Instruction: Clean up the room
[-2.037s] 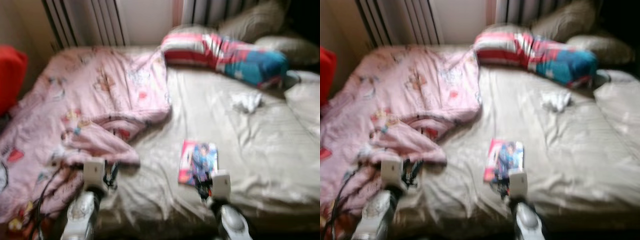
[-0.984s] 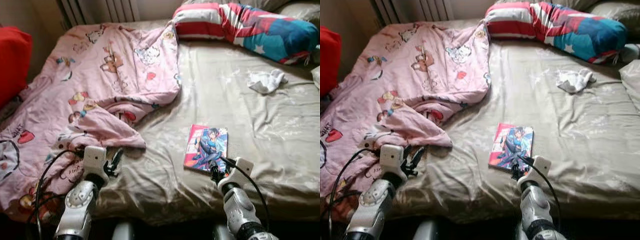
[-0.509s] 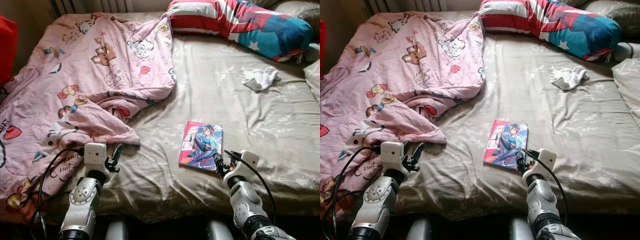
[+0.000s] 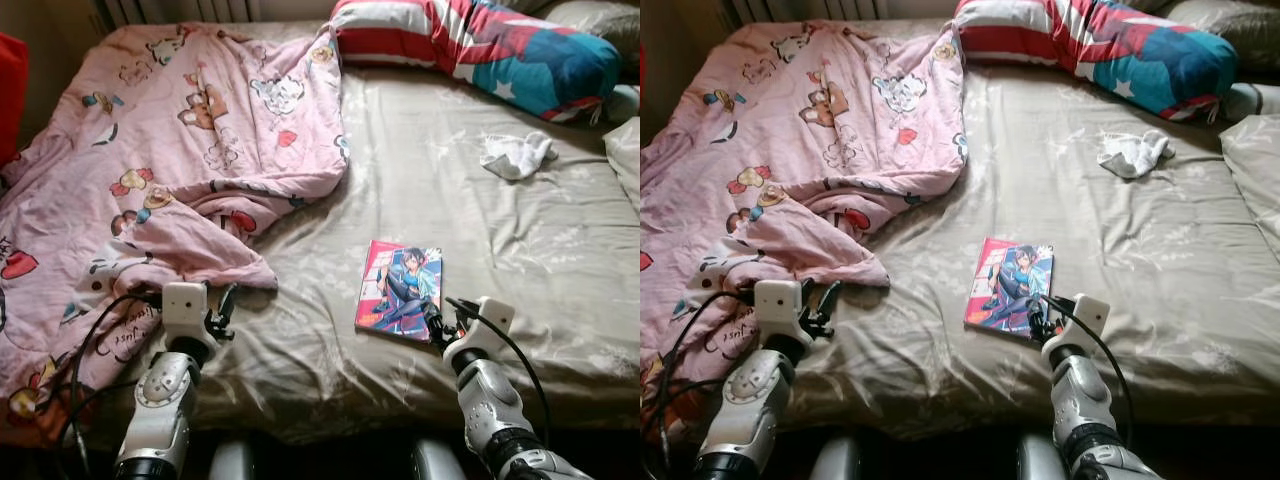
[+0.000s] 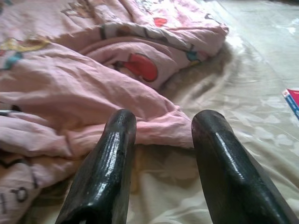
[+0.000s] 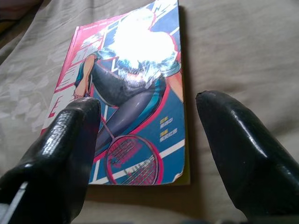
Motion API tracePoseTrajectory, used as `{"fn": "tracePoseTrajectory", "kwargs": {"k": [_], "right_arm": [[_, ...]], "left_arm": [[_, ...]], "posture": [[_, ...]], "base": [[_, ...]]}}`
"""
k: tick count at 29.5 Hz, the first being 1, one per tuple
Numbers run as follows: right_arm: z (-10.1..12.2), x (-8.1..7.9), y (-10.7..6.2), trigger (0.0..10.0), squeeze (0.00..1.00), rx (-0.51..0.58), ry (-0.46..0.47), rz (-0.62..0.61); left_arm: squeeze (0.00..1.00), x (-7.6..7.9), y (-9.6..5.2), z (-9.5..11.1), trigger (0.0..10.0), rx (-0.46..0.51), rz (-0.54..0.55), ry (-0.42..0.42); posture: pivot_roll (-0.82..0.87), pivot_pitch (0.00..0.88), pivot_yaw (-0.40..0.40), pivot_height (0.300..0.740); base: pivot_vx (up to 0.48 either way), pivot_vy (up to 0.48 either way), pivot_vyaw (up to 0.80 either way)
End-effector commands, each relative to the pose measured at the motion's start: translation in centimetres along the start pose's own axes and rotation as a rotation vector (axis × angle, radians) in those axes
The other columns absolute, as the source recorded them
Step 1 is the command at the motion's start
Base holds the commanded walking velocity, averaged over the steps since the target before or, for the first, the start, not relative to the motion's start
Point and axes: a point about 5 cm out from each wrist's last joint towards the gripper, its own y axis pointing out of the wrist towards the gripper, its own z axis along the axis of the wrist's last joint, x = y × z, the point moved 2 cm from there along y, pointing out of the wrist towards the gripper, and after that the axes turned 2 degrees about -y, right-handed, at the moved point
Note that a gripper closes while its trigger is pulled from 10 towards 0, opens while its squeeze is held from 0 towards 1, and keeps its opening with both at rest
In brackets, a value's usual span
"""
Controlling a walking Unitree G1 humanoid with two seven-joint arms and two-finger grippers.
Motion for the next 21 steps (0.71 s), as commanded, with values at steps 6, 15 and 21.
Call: {"fn": "tracePoseTrajectory", "kwargs": {"k": [6,15,21], "right_arm": [[-1.9,0.1,-0.7,10.0,0.00,-0.049,0.027,-0.003],[-3.0,-0.1,-1.1,10.0,0.00,-0.087,0.042,0.006],[-3.7,-0.4,-1.3,10.0,0.00,-0.106,0.074,0.002]], "left_arm": [[0.00,-0.8,-1.5,-0.4,10.0,-0.028,0.023,0.021],[0.00,-0.9,-3.2,0.1,10.0,-0.029,0.045,0.028],[0.00,-1.1,-3.6,0.5,10.0,-0.029,0.052,0.036]], "posture": [[0.13,0.369,-0.013,0.583],[0.16,0.416,-0.023,0.583],[0.19,0.438,-0.023,0.583]], "base": [[0.000,0.000,0.00],[0.000,0.000,0.00],[0.000,0.000,0.00]]}}
